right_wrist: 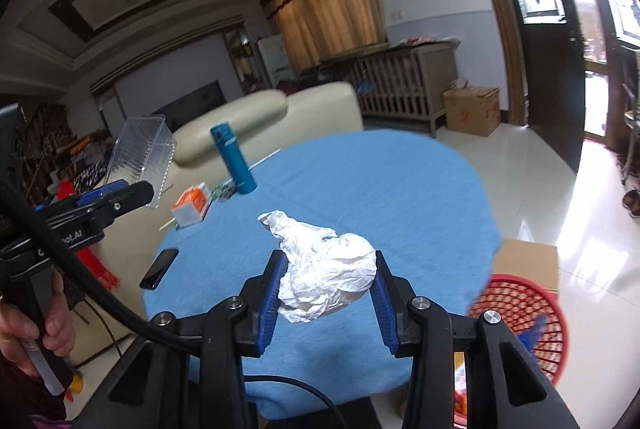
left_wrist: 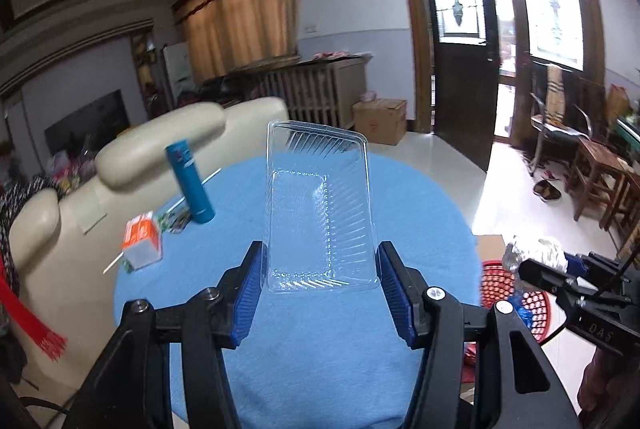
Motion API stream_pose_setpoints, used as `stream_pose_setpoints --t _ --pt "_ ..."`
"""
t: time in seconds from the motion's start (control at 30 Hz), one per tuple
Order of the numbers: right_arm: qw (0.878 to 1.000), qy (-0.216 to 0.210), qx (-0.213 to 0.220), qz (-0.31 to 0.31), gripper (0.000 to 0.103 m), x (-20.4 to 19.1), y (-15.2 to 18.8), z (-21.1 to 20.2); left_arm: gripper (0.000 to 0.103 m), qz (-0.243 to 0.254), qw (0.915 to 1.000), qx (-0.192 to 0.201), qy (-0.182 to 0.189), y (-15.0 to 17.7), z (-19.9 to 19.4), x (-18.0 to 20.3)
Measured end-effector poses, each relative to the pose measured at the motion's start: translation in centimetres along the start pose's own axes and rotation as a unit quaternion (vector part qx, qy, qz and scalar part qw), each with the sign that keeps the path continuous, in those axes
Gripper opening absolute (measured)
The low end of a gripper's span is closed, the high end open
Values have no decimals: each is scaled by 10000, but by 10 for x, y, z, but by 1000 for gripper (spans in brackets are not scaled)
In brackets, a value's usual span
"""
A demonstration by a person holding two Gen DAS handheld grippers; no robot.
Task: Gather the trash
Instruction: 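Carry the tissue and clear tray over the red basket with both tools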
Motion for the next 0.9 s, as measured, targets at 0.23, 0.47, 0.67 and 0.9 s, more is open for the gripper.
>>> stream_pose_setpoints --t 0.23,0.47,0.67,0.9 --pt "9985 410 282 246 44 41 -14 -32 58 365 9987 29 352 -10 -2 47" --pt "9948 771 273 608 44 90 -7 -48 58 663 9948 -178 754 -3 5 100" --pt "9923 988 310 674 44 116 -1 -61 58 884 9906 -406 959 7 15 132" --pt "9889 1129 263 933 44 143 9 -70 58 1125 9854 -609 1125 18 23 159"
Point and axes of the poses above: each gripper's, at about its wrist camera, not at the fingertips, and z roughly the way its jaws point, x to its right, y to its underside, the point moved 7 cm from there along z, roughly the way its jaws point, and after that the axes turned 15 degrees about x, right-handed, at the moved point
